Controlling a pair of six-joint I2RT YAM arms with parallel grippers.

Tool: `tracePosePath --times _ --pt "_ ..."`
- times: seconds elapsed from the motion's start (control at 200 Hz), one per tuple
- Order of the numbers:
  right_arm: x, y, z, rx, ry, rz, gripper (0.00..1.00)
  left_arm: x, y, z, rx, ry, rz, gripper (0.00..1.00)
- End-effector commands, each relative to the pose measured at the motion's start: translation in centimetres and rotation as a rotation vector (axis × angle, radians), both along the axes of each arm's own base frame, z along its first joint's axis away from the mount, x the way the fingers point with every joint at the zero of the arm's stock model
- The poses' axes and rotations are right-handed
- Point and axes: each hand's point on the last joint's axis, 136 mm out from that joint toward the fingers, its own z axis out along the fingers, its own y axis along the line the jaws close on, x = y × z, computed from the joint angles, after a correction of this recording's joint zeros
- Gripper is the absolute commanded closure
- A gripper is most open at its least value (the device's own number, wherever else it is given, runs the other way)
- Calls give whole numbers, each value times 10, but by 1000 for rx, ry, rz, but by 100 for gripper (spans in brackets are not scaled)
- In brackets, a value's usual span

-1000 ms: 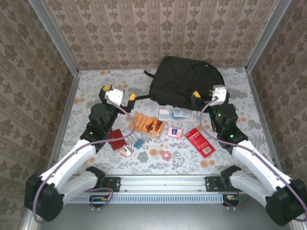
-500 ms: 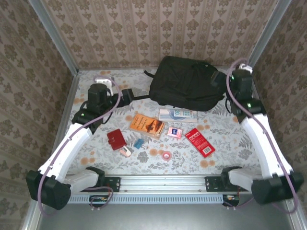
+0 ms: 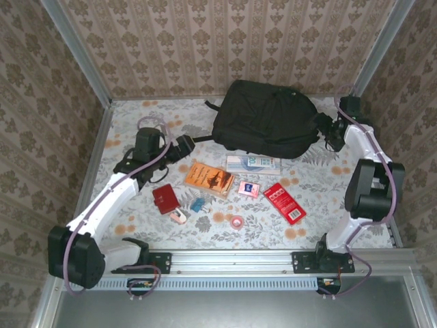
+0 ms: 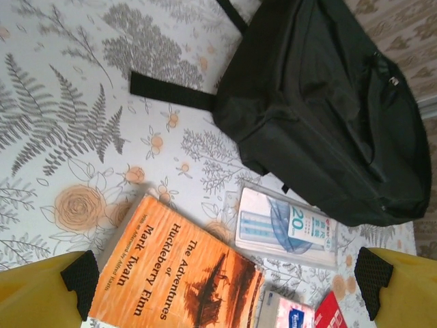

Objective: Pack the student bag

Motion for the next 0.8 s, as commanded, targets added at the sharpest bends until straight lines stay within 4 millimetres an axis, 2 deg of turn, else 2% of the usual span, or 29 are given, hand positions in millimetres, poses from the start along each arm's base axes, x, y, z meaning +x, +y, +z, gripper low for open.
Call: tracePosePath --times 0.0,0.14,0.245,0.27,0.455,0.65,0.73,0.795 --pt "27 30 16 143 -83 101 3 5 -15 11 18 -28 -39 0" --pt "35 32 0 190 -54 87 11 15 -24 11 43 -19 -43 0" --pt "38 36 -10 221 -52 82 20 27 -28 3 46 20 -21 0" --pt "38 37 -12 230 -49 78 22 24 -38 1 50 34 -46 0" --pt "40 58 -19 288 -56 107 45 36 -53 -1 75 64 -59 0" --pt "37 80 -21 348 -56 125 64 37 -47 -1 110 60 -38 0" --pt "33 88 -17 358 -66 124 68 37 -42 0 133 55 -24 0" --pt "30 95 -10 365 -82 128 76 37 -37 2 155 48 -15 0"
